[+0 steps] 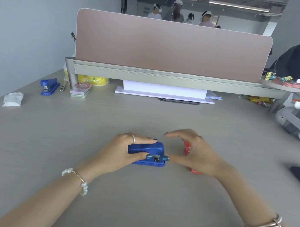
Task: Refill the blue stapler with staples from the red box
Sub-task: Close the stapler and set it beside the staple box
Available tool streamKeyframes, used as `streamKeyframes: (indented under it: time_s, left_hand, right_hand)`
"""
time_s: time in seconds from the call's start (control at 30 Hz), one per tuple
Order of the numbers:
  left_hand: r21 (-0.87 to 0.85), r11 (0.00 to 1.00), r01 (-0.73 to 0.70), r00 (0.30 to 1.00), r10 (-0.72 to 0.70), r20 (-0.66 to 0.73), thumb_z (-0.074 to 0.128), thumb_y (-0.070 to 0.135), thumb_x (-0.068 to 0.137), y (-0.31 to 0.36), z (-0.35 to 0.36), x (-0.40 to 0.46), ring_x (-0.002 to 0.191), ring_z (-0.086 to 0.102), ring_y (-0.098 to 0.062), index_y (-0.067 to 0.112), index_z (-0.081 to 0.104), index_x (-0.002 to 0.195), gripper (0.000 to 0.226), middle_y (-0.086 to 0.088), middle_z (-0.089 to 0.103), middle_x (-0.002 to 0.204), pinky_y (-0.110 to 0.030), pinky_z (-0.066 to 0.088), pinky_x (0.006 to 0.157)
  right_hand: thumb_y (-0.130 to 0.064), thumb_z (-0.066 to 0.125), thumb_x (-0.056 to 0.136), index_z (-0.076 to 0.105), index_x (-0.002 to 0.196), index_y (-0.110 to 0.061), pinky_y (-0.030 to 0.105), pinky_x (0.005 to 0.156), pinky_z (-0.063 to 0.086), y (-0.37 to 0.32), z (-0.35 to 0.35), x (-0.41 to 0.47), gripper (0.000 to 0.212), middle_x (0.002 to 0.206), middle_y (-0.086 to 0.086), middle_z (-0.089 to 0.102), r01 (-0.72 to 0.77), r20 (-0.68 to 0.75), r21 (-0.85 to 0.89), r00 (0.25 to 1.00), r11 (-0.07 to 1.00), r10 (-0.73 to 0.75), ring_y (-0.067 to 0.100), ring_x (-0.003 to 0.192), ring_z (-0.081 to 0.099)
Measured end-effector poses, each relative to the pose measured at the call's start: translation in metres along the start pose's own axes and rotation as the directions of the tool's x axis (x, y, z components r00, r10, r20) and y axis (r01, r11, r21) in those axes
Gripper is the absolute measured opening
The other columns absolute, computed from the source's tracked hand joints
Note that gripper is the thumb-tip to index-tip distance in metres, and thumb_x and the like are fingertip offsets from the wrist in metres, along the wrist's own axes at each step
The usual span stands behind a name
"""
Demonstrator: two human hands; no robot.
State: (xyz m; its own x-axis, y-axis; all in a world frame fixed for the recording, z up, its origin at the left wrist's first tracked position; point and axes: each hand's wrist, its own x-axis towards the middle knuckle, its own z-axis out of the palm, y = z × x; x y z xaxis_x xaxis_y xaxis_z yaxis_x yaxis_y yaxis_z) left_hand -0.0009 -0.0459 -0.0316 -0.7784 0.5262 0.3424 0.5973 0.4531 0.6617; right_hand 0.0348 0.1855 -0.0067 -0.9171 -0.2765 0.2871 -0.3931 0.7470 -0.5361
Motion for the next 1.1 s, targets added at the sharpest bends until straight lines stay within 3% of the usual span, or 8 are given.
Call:
streamKeyframes:
  time_s: [0.2, 0.3, 0.47, 0.53, 0.67, 0.83, 0.97, 1.1]
  left_hand:
    - [-0.144, 0.988, 0.058, 0.996, -0.067, -0.059, 0.075, 0.021, 0.075, -0.002, -0.005, -0.002, 0.101, 0.063, 0.002, 0.048, 0.065, 0.100, 0.039, 0.020, 0.070, 0.106, -0.027, 0.050, 0.092]
    - [-0.176, 0.979, 0.102, 0.993, -0.110, -0.040, 0.076, 0.019, 0.074, -0.006, -0.007, -0.002, 0.098, 0.063, 0.007, 0.045, 0.068, 0.095, 0.034, 0.029, 0.069, 0.102, -0.022, 0.050, 0.090]
    - [-0.191, 0.973, 0.126, 0.990, -0.136, -0.036, 0.075, 0.016, 0.074, -0.005, -0.007, -0.002, 0.095, 0.063, 0.010, 0.045, 0.068, 0.090, 0.033, 0.037, 0.066, 0.100, -0.007, 0.045, 0.082]
    - [-0.197, 0.972, 0.128, 0.989, -0.140, -0.044, 0.075, 0.015, 0.074, -0.004, -0.007, -0.003, 0.095, 0.062, 0.011, 0.043, 0.069, 0.091, 0.033, 0.037, 0.065, 0.101, -0.003, 0.043, 0.080]
    - [-0.202, 0.971, 0.131, 0.987, -0.146, -0.062, 0.075, 0.018, 0.074, -0.005, -0.004, -0.006, 0.096, 0.062, 0.010, 0.040, 0.069, 0.098, 0.033, 0.028, 0.069, 0.103, -0.004, 0.043, 0.081]
    - [-0.211, 0.969, 0.131, 0.988, -0.146, -0.057, 0.075, 0.020, 0.075, -0.009, -0.003, -0.005, 0.099, 0.062, 0.008, 0.044, 0.069, 0.096, 0.033, 0.030, 0.069, 0.104, -0.009, 0.044, 0.086]
    - [-0.228, 0.963, 0.141, 0.984, -0.161, -0.071, 0.074, 0.016, 0.076, -0.015, -0.003, 0.004, 0.099, 0.061, 0.010, 0.044, 0.069, 0.098, 0.036, 0.033, 0.067, 0.103, -0.006, 0.043, 0.084]
    - [-0.237, 0.960, 0.151, 0.982, -0.174, -0.079, 0.073, 0.019, 0.077, -0.026, -0.004, 0.021, 0.098, 0.060, 0.009, 0.043, 0.069, 0.101, 0.033, 0.031, 0.067, 0.102, -0.005, 0.042, 0.083]
  right_hand:
    - [-0.049, 0.076, 0.061, 0.054, 0.115, -0.043, -0.001, 0.094, 0.019, 0.026, -0.043, -0.023, 0.060, 0.135, -0.022, 0.040, -0.051, 0.026, -0.150, 0.998, 0.987, 0.056, -0.008, 0.126, 0.026]
    - [-0.045, 0.077, 0.064, 0.050, 0.118, -0.045, 0.014, 0.099, 0.023, 0.044, -0.045, -0.047, 0.059, 0.138, -0.023, 0.030, -0.133, 0.065, -0.193, 0.987, 0.972, 0.148, -0.005, 0.128, 0.024]
    - [-0.034, 0.078, 0.067, 0.050, 0.114, -0.047, 0.007, 0.103, 0.028, 0.055, -0.026, -0.063, 0.056, 0.134, -0.018, 0.041, -0.154, -0.010, -0.134, 0.988, 0.979, 0.154, -0.001, 0.125, 0.038]
    - [-0.053, 0.072, 0.065, 0.050, 0.118, -0.047, 0.015, 0.106, 0.030, 0.055, -0.018, -0.064, 0.057, 0.135, -0.020, 0.042, -0.127, -0.016, -0.126, 0.992, 0.984, 0.126, -0.004, 0.127, 0.036]
    - [-0.080, 0.048, 0.062, 0.050, 0.123, -0.041, -0.003, 0.099, 0.018, 0.049, -0.005, -0.062, 0.072, 0.132, -0.033, 0.037, -0.019, -0.010, -0.143, 1.000, 0.989, 0.018, -0.016, 0.128, 0.024]
    - [-0.073, 0.047, 0.071, 0.052, 0.120, -0.040, 0.004, 0.103, 0.024, 0.048, -0.002, -0.061, 0.059, 0.124, -0.046, 0.044, 0.067, -0.046, -0.140, 0.996, 0.988, -0.074, -0.014, 0.127, 0.032]
    - [-0.065, 0.051, 0.076, 0.059, 0.112, -0.035, 0.015, 0.102, 0.036, 0.053, -0.001, -0.047, 0.048, 0.120, -0.017, 0.061, 0.104, -0.054, -0.136, 0.992, 0.985, -0.112, -0.003, 0.121, 0.046]
    - [-0.044, 0.066, 0.073, 0.064, 0.108, -0.032, 0.026, 0.099, 0.043, 0.065, 0.002, -0.019, 0.037, 0.117, -0.011, 0.065, 0.075, -0.081, -0.159, 0.993, 0.984, -0.088, 0.002, 0.116, 0.052]
